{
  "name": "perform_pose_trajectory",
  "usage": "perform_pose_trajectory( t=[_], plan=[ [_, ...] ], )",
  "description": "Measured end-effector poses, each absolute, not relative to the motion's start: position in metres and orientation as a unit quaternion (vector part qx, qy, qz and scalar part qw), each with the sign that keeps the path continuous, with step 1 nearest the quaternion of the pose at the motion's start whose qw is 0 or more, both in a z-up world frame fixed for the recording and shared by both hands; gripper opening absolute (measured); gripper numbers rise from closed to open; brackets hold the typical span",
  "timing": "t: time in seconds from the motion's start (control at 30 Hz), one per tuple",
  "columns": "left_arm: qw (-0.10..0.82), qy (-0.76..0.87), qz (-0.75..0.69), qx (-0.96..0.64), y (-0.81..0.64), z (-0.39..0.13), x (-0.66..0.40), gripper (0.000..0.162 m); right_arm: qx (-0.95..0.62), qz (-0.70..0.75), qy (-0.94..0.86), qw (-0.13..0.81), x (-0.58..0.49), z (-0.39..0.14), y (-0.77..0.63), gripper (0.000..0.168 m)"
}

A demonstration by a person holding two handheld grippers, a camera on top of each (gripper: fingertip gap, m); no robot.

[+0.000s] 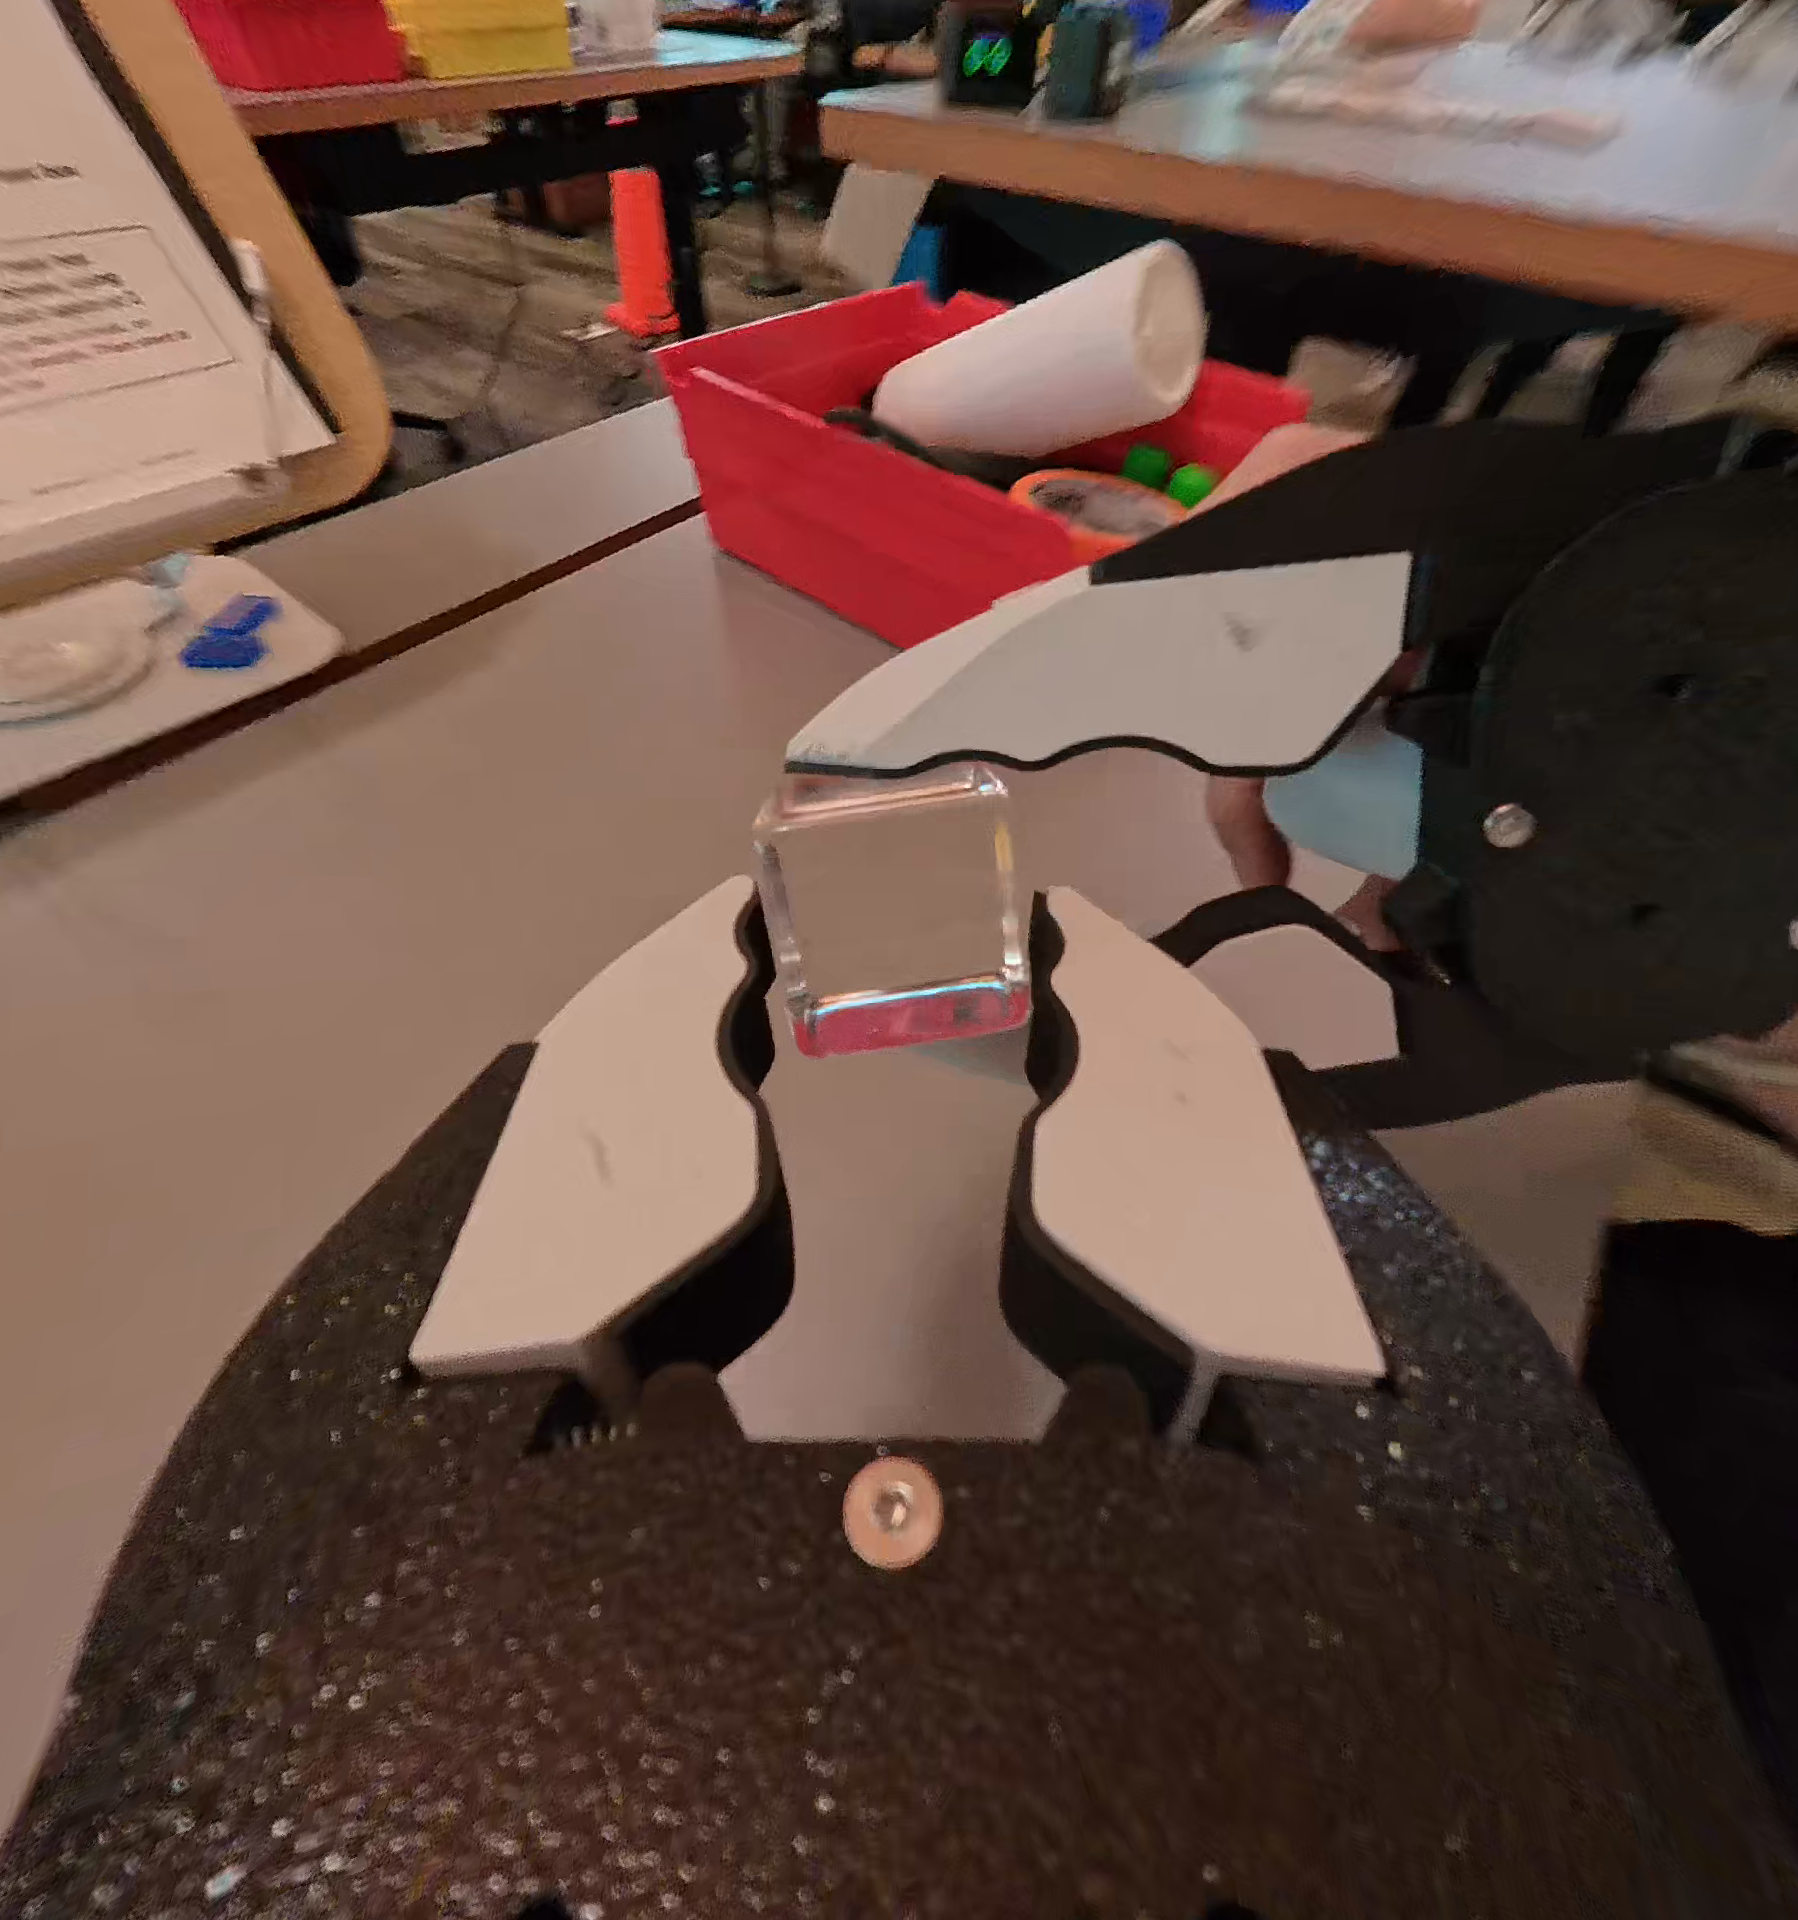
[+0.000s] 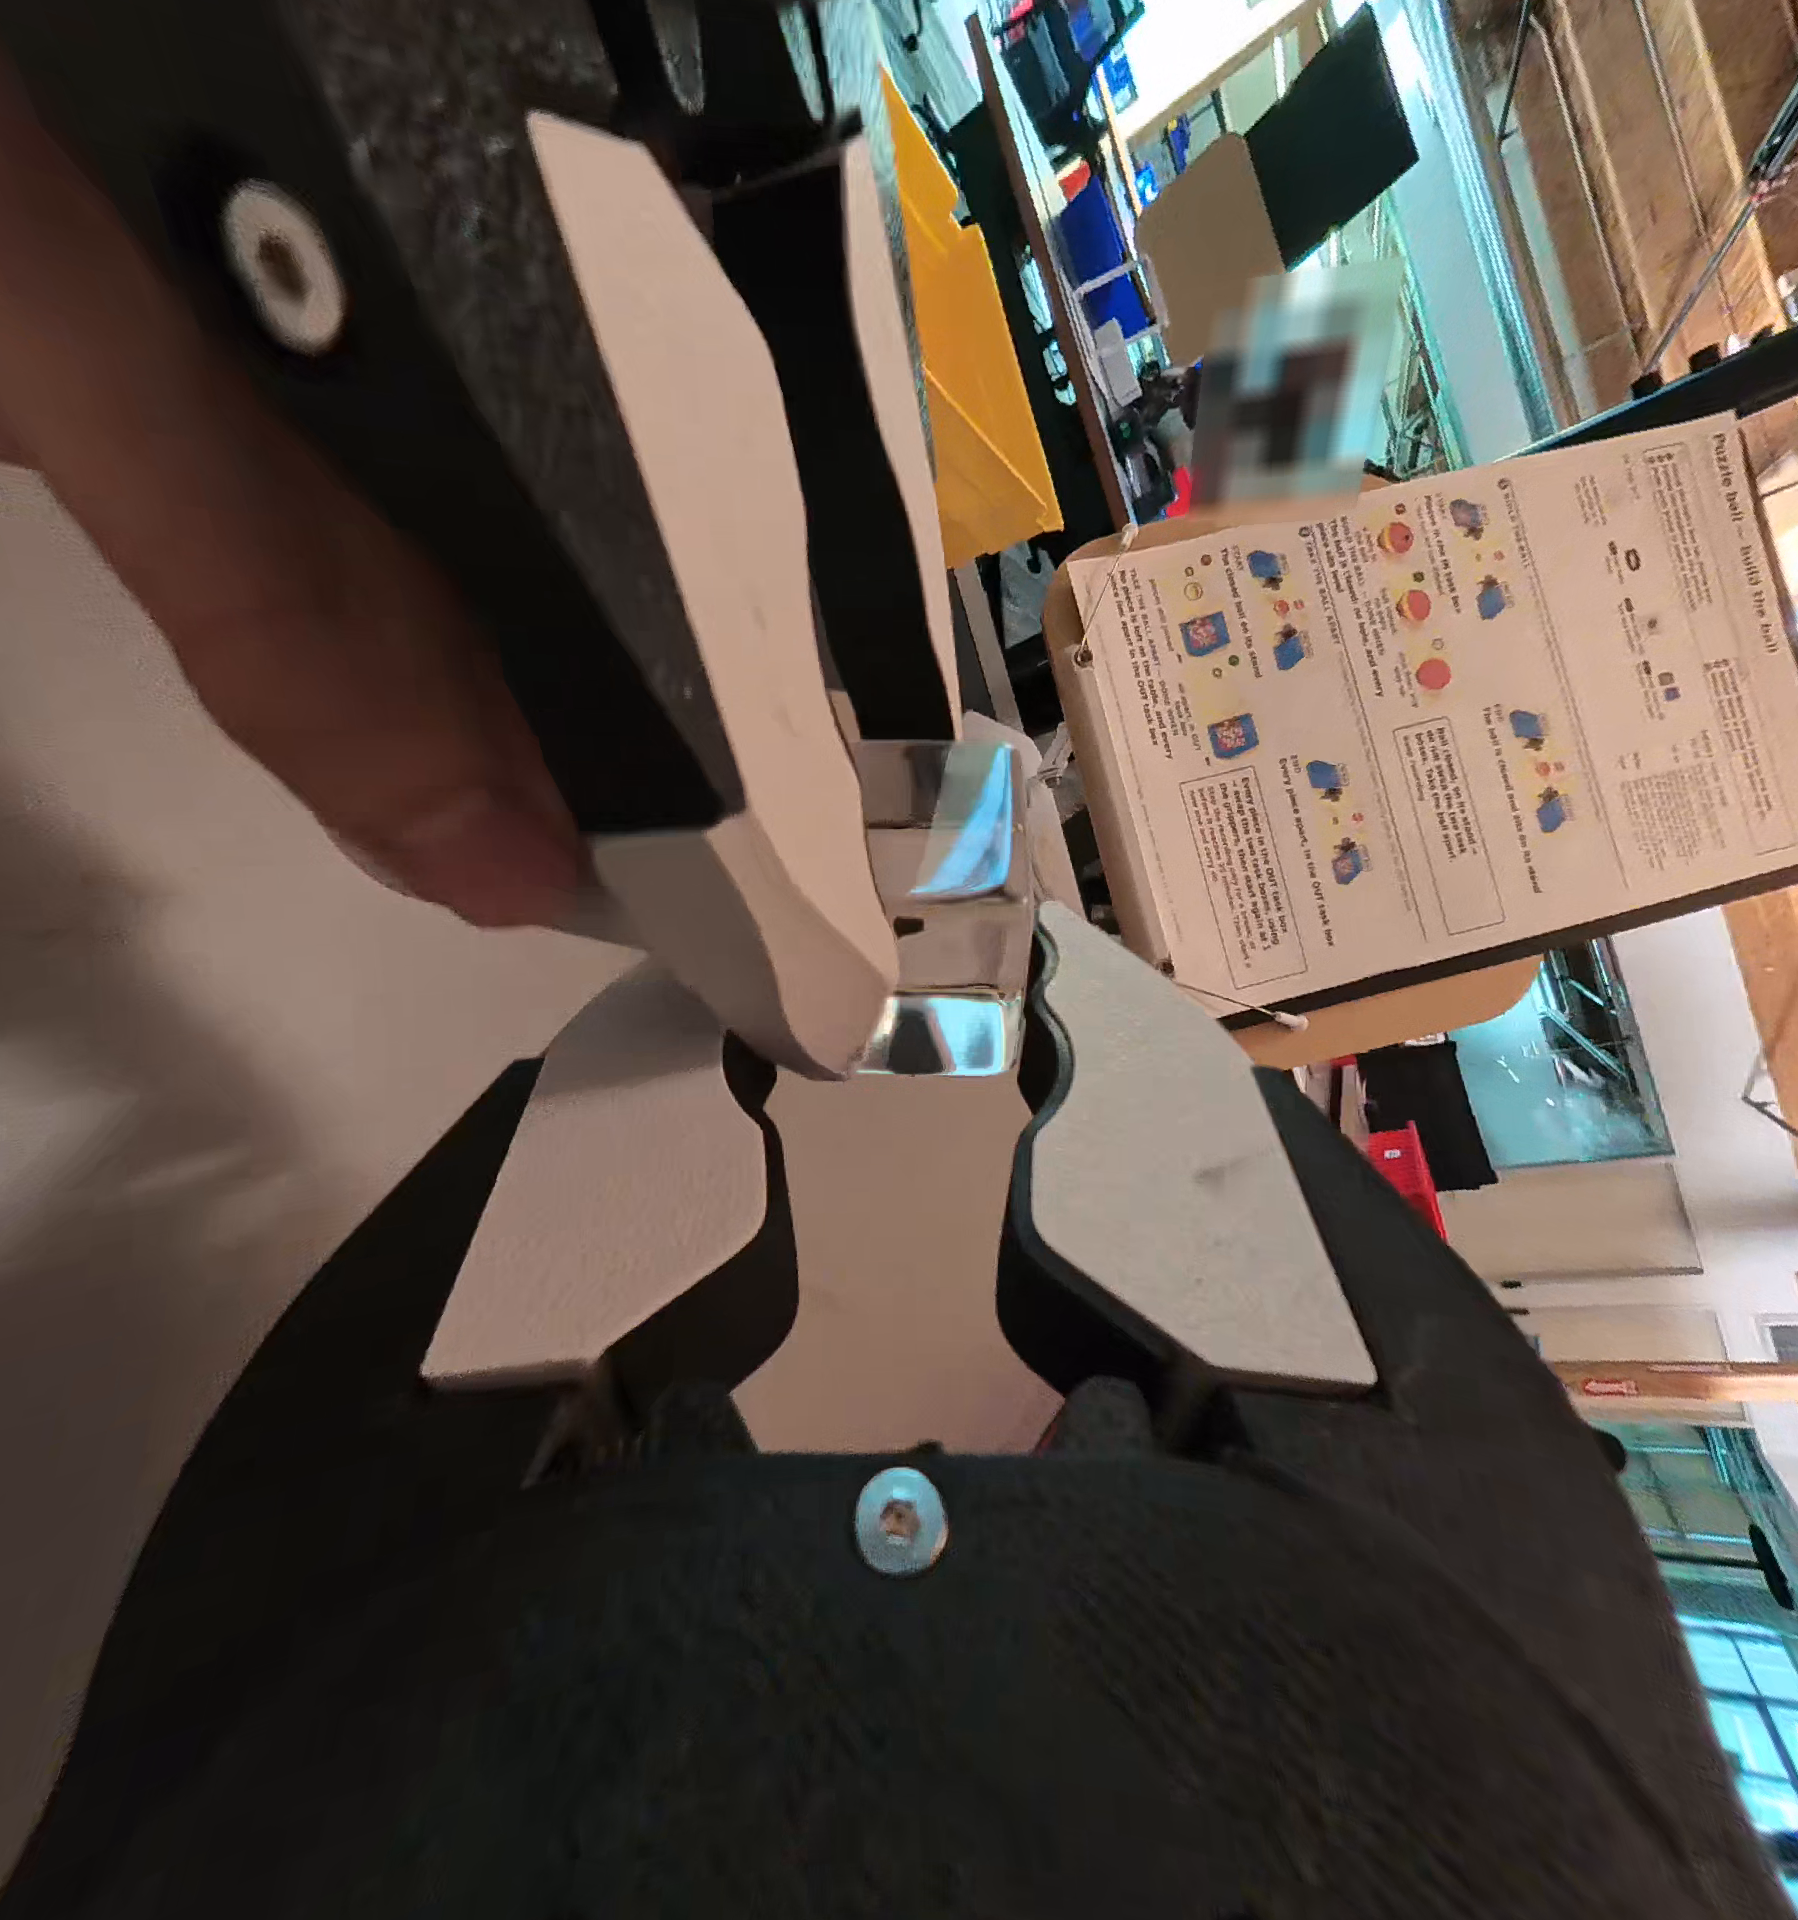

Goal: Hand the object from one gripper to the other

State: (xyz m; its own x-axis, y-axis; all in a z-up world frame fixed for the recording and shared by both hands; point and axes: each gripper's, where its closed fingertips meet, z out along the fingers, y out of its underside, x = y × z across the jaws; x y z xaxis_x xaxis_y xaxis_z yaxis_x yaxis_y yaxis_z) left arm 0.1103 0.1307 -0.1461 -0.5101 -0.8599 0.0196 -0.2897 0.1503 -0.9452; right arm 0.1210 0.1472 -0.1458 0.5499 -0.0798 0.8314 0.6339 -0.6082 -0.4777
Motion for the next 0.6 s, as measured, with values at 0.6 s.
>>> perform_pose_trajectory(
  t=[0.6],
  plan=[
    [0.244, 0.628, -0.734, -0.084, 0.145, -0.107, 0.061, 0.045, -0.585, 0.513, 0.163, 0.606, 0.062, -0.106, 0.151, 0.086]
  ],
)
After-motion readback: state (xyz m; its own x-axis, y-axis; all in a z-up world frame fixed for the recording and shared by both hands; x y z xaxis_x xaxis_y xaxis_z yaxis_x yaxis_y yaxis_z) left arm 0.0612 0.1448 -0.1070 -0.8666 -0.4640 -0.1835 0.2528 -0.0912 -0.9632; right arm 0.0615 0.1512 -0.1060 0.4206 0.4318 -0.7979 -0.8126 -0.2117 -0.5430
